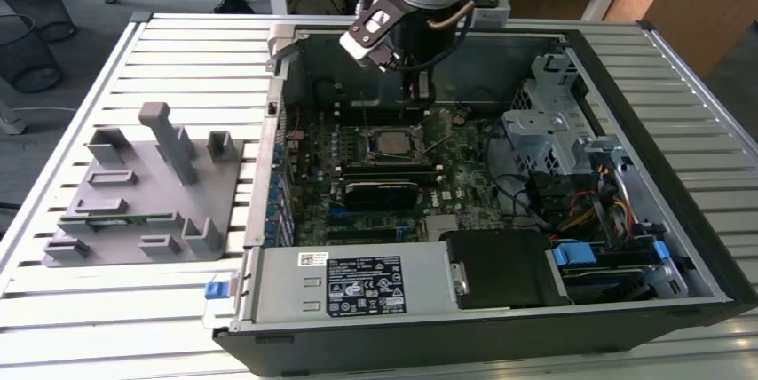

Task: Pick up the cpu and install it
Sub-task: 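Close the cpu cover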

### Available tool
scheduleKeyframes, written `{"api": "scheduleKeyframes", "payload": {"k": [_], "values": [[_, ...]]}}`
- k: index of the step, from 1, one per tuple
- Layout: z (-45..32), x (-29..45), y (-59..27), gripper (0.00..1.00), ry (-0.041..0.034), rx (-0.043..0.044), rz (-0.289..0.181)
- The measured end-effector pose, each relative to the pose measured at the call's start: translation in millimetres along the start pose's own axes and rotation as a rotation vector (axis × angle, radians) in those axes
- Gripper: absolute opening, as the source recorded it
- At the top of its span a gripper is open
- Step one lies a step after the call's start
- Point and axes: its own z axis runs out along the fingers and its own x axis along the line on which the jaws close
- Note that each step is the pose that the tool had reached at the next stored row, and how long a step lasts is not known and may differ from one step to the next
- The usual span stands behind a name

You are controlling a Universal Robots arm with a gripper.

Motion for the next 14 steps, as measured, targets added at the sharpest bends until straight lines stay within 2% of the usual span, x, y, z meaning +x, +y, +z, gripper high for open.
{"api": "scheduleKeyframes", "payload": {"k": [3,10,14], "values": [[0.0,0.1,4.4,0.12,-0.0001,0.0000,-0.003],[0.4,0.1,20.5,0.12,-0.0001,0.0014,-0.013],[0.6,0.2,25.6,0.12,-0.0002,0.0015,-0.027]]}}
